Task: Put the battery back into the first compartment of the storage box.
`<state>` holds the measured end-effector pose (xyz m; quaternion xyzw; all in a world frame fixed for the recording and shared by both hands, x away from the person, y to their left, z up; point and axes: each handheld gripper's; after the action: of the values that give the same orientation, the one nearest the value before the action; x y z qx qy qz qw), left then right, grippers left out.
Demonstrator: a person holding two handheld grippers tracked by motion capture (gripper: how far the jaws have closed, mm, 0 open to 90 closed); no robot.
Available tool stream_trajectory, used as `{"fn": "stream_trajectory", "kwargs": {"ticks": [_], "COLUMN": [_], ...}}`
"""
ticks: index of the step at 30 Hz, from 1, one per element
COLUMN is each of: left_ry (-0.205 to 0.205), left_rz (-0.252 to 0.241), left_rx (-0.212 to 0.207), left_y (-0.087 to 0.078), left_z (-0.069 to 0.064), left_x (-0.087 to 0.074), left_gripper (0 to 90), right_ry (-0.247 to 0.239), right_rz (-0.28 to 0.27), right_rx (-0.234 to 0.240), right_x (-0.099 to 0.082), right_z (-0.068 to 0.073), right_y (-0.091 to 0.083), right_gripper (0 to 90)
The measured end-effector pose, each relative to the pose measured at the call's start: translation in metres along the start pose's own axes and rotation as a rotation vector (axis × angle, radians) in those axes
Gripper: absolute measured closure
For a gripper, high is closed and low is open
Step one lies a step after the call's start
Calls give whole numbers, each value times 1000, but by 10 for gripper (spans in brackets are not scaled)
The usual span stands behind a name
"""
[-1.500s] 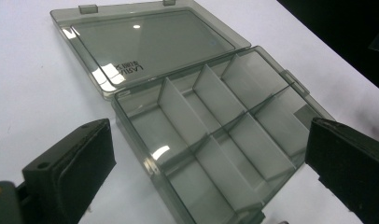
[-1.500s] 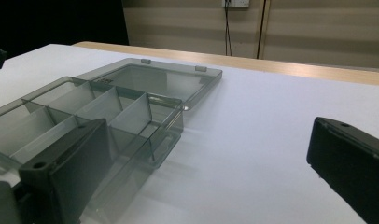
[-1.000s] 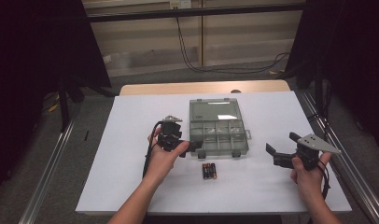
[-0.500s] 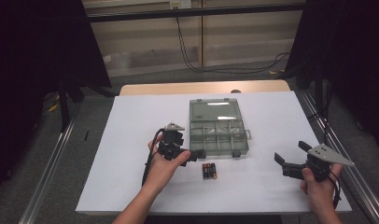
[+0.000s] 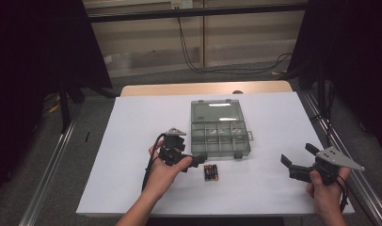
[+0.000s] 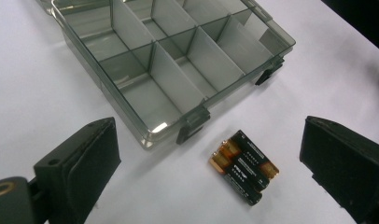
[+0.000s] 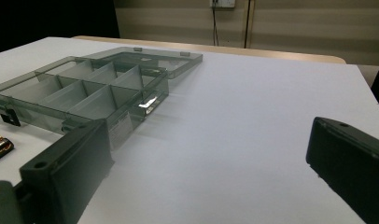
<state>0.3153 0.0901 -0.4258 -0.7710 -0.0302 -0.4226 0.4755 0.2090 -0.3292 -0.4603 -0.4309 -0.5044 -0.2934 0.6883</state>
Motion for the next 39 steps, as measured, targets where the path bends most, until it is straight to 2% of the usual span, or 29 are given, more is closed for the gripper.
{"fn": "stream_trajectory", "kwargs": {"ticks": [6, 7, 9, 14, 15, 17, 19, 21, 22, 25, 27, 30, 32, 34, 39], "left_ry": [-3, 10, 16, 32, 34, 54, 76, 77, 83, 82, 95, 65, 69, 89, 115], "left_rz": [42, 59, 57, 78, 69, 55, 40, 30, 43, 76, 90, 111, 121, 132, 147], "left_rx": [-17, -21, -31, -18, -12, -26, -7, 0, 14, -2, 17, -13, -21, 7, 29], "left_y": [3, 4, 5, 7, 7, 5, 3, 3, 2, 2, 3, 5, 6, 8, 12], "left_z": [-3, -4, -6, -11, -13, -14, -15, -16, -16, -17, -19, -21, -23, -24, -29], "left_x": [-4, -3, -3, -3, -4, -4, -4, -5, -5, -6, -8, -9, -9, -10, -12], "left_gripper": [48, 49, 51, 86, 96, 134, 176, 222, 231, 269, 269, 294, 327, 328, 365], "right_ry": [9, 7, 7, 2, 4, 2, 2, 0, -1, -1, 2, -3, -2, -5, -5], "right_rz": [2, -1, -3, 1, 2, 0, 0, 2, 2, -2, -3, 0, 0, 2, 3], "right_rx": [0, 0, -1, -2, -4, -3, -5, -5, -5, -6, -7, -8, -7, -5, -11], "right_x": [-2, -2, -2, -2, -2, -2, -2, -2, -2, -2, -2, -3, -3, -3, -3], "right_z": [-2, -3, -3, -3, -3, -3, -3, -3, -3, -4, -4, -4, -4, -4, -6], "right_y": [-1, -1, -1, -2, -1, -2, -2, -2, -2, -2, -2, -1, -1, -1, -1], "right_gripper": [0, 0, 0, 0, 0, 0, 0, 0, 0, 0, 0, 0, 0, 0, 0]}}
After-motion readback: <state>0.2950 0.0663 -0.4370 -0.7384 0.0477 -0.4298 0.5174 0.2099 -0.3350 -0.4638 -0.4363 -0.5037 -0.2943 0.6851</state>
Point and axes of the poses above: each handheld gripper's, and its own axes: y roughly forward along the jaws, x roughly out of its top, z roughly to its left, and after that the axes turned 10 degrees about x, right-handed
